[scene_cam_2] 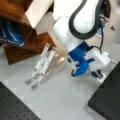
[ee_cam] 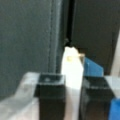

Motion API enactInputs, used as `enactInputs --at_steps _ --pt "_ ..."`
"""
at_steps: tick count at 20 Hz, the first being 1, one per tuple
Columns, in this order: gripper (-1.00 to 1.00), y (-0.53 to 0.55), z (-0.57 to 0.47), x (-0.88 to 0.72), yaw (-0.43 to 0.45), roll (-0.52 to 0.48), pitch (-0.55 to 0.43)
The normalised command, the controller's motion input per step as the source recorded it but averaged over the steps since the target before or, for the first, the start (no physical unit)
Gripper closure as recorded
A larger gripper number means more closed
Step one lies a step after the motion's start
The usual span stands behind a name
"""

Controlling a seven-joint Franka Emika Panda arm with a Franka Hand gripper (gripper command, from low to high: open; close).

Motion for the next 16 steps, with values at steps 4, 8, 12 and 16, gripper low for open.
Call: enactInputs --at_steps 4,8,12,16 --pt "1.00 0.10 0.33 0.13 0.079 0.130 0.015" --pt "1.00 0.14 0.37 0.12 0.067 0.102 0.043" --pt "1.00 0.19 0.36 0.11 0.058 0.077 0.081" --pt "1.00 0.22 0.34 0.09 0.064 0.047 0.112"
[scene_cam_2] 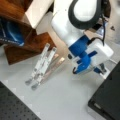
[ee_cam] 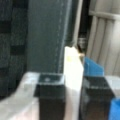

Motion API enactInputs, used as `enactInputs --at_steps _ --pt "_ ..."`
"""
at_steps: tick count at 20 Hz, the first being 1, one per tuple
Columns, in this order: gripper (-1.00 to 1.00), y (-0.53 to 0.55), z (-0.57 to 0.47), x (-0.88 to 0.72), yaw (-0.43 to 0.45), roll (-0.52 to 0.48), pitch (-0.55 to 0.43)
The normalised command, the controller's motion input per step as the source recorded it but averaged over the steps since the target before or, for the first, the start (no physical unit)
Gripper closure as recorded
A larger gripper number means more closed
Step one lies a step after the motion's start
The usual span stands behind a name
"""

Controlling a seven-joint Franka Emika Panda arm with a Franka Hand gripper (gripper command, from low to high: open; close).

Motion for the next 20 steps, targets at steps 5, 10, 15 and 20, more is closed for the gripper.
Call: enactInputs --at_steps 5,10,15,20 --pt "1.00 0.25 0.35 0.05 0.096 0.036 0.122" --pt "1.00 0.25 0.27 -0.02 0.116 0.014 0.100" --pt "1.00 0.29 0.27 -0.08 0.075 0.034 0.115" --pt "1.00 0.30 0.34 -0.11 -0.013 0.086 0.121"
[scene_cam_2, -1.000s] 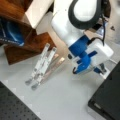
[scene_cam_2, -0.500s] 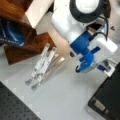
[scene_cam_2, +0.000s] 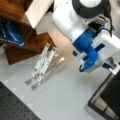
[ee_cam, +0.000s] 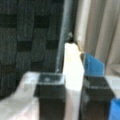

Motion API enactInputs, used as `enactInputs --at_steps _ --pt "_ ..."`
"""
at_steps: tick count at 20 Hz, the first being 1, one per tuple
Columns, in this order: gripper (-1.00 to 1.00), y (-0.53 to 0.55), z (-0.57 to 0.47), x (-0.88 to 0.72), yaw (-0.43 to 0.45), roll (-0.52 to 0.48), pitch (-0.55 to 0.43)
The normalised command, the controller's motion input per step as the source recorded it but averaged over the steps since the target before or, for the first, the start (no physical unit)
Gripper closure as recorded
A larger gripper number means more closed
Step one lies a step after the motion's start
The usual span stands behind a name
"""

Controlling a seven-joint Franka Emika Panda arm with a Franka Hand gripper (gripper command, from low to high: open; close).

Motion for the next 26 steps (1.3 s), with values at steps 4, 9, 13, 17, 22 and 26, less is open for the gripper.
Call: enactInputs --at_steps 4,9,13,17,22,26 --pt "1.00 0.27 0.34 -0.13 -0.052 0.103 0.107" --pt "1.00 0.26 0.22 -0.13 -0.075 0.119 0.089" --pt "1.00 0.31 0.13 -0.10 -0.102 0.121 0.063" --pt "1.00 0.34 0.11 -0.08 -0.127 0.082 0.059" --pt "1.00 0.35 0.06 -0.07 -0.129 0.049 0.048" --pt "1.00 0.30 0.00 -0.07 -0.107 0.024 0.045"
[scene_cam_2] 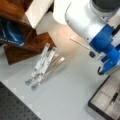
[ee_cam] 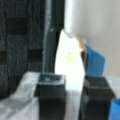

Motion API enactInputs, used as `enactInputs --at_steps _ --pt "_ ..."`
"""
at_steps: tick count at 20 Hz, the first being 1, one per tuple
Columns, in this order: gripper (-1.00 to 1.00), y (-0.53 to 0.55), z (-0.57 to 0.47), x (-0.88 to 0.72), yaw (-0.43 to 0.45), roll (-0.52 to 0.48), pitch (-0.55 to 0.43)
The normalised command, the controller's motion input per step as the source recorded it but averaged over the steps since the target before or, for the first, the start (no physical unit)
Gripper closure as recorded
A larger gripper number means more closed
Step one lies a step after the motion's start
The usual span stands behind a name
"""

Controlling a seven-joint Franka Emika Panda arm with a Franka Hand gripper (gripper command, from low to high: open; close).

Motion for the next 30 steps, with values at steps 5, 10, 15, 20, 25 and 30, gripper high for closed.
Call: enactInputs --at_steps 5,10,15,20,25,30 --pt "1.00 0.29 -0.07 -0.06 -0.103 0.040 0.041" --pt "1.00 0.29 -0.14 -0.08 -0.097 0.048 0.038" --pt "-1.00 0.25 -0.18 -0.07 -0.077 0.042 0.047" --pt "-1.00 0.27 -0.22 -0.02 -0.086 0.058 0.056" --pt "-1.00 0.24 -0.19 0.06 -0.117 0.095 0.031" --pt "-1.00 0.26 -0.06 0.09 -0.111 0.100 -0.025"
